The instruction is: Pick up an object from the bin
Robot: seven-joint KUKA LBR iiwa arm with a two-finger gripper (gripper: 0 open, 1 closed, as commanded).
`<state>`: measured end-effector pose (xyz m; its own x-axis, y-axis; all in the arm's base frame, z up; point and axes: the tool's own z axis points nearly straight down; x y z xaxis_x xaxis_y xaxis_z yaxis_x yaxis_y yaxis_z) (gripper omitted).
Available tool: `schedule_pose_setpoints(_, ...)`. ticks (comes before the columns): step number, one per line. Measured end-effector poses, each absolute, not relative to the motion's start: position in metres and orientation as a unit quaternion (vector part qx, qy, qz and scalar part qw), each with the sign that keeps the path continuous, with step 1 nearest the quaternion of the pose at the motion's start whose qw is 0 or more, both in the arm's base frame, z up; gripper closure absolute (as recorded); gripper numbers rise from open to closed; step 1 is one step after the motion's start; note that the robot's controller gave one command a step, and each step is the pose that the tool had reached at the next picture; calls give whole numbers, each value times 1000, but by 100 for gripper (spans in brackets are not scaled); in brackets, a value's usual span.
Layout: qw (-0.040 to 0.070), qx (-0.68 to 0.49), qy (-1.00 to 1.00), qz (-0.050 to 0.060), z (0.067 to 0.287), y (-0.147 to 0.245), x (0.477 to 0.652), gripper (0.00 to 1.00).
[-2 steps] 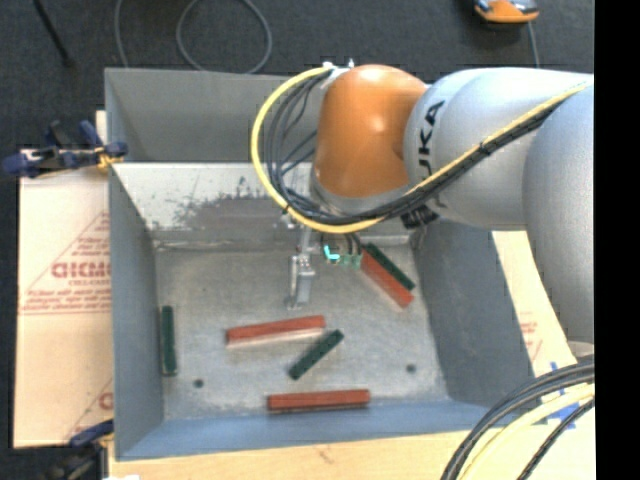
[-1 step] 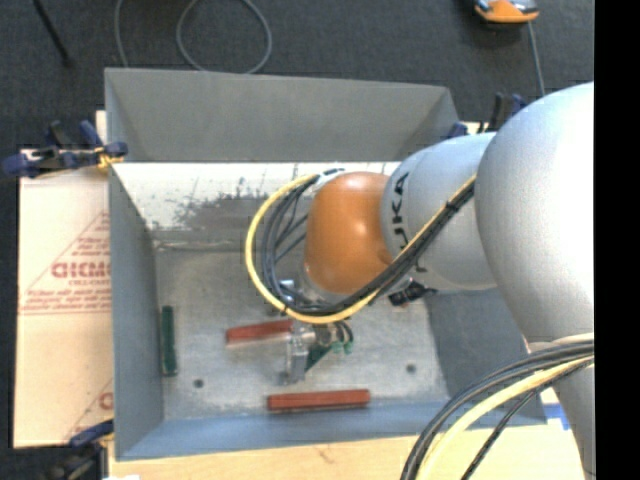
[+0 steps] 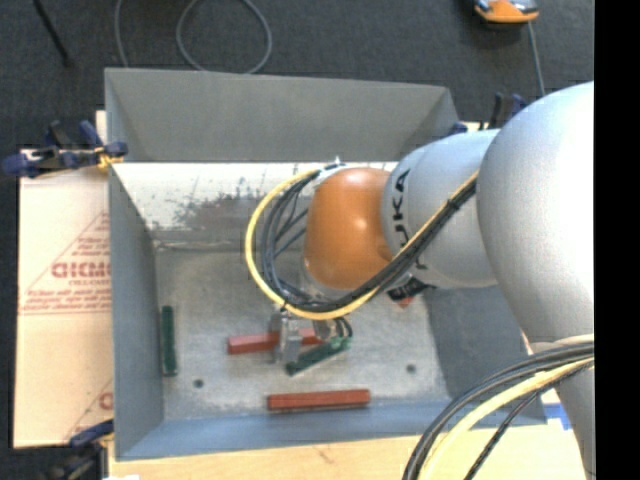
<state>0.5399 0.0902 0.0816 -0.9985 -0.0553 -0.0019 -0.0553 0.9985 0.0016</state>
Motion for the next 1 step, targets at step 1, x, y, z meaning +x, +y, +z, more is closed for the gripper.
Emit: schedule_pose_setpoints(1,6,-24,1000,2,238,113,559,100)
